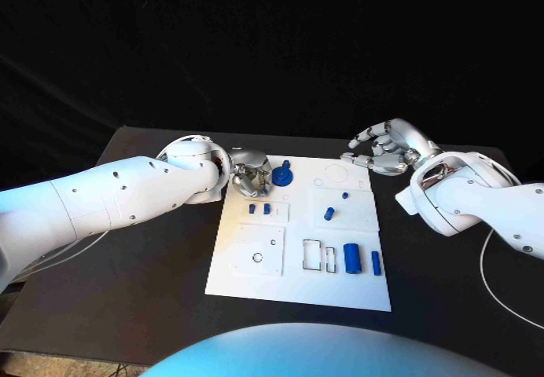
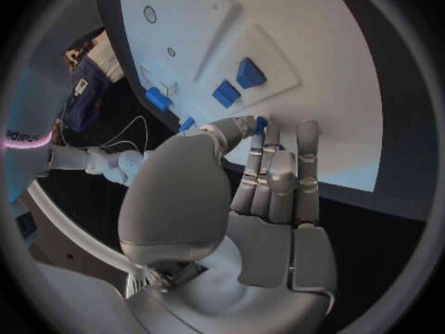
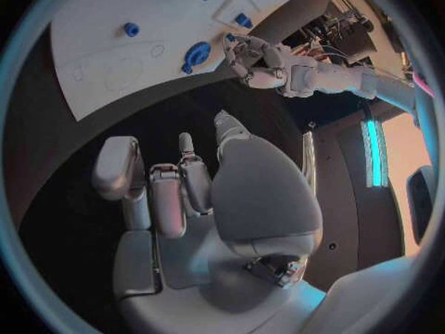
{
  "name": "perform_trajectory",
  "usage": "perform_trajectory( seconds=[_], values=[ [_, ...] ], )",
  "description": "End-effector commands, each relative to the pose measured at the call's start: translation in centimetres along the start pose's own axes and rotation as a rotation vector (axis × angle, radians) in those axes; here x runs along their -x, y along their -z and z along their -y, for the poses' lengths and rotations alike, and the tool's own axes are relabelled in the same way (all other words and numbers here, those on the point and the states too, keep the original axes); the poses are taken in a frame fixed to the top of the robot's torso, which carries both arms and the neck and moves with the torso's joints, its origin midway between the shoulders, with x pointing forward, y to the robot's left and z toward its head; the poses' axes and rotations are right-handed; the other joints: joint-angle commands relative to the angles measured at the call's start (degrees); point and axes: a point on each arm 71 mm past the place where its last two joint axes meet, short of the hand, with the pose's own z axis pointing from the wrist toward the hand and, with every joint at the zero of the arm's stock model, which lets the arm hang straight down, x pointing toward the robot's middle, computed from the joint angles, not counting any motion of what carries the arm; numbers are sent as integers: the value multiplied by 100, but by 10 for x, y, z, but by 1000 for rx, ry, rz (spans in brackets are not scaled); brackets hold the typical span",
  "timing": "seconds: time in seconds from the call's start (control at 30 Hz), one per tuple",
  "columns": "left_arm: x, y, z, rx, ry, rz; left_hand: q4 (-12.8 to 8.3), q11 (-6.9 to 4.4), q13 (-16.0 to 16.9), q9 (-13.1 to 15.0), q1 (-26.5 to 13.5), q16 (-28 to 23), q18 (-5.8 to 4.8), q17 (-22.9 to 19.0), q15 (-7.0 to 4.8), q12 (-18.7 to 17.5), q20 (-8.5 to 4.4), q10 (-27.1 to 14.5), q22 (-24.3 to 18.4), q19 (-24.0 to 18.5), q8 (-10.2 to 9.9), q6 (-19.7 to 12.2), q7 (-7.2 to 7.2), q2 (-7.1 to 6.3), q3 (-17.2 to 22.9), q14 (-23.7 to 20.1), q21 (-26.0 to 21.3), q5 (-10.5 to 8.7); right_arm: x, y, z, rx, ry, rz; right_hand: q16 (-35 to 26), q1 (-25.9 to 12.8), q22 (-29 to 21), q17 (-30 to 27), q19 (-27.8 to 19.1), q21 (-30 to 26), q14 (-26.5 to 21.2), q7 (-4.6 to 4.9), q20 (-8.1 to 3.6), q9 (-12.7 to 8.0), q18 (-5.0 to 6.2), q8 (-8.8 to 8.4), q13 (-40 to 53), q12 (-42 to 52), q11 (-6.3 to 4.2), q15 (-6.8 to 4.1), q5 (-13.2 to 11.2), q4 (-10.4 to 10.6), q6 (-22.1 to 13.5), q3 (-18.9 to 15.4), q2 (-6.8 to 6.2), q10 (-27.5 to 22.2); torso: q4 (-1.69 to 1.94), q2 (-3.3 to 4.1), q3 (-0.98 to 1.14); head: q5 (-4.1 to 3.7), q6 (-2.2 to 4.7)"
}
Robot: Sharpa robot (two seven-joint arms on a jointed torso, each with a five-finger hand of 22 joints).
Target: Assemble the parts on the task board
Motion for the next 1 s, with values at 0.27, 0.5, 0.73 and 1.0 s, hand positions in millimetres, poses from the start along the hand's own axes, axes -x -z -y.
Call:
perform_trajectory(
  seconds=[0.27, 0.5, 0.73, 1.0],
  values=[
    [-1, 0, 0, 3, 2, 13, -15, 88, -26, -36, -162, -36, 84, -88, 72, -322, 76, -236, -42, -14, -197, -162, 93, -102, 15, -47, -34, 0, -1, 0, -1, 11, 3, -1, -15, -18, -5, 65, -25, -16, 280, -9, -5, -5, 52, 36, 177, -38, -30, -42, 13, -5, -25, -8, 11, -21, 2, -4, 1, 10, 0],
    [0, 1, 0, 3, 3, 22, -20, 119, -26, -48, -184, -39, 86, -138, 98, -433, 103, -320, -60, -8, -265, -230, 113, -135, 20, -63, -50, -1, 0, 0, -1, 10, 3, 0, -15, -18, -5, 65, -25, -16, 280, -9, -5, -5, 52, 36, 177, -38, -30, -42, 13, -5, -25, -8, 11, -21, 1, -1, 0, 15, 0],
    [0, 1, 0, 0, 6, 33, -21, 128, -26, -49, -193, -40, 86, -162, 106, -465, 111, -348, -66, -6, -279, -241, 120, -147, 15, -71, -54, -2, 0, 0, -1, 9, 4, 0, -18, -19, -8, 63, -25, -26, 281, -9, -6, -8, 53, 45, 169, -44, -31, -43, 12, -5, -32, -8, 8, -23, -2, 0, 1, 19, 0],
    [1, 3, 0, -7, 16, 49, 7, 147, -13, -79, -268, -30, 87, -186, 131, -548, 142, -415, -98, 0, -393, -395, 106, -212, -59, -73, -87, -3, 0, 0, 0, 7, 5, 0, -148, -22, -169, -189, -141, -303, 216, -6, -8, -22, 102, 72, -287, -504, -28, -44, 14, -1, -86, -39, -42, -338, -2, -4, 1, 16, 0]
  ],
)
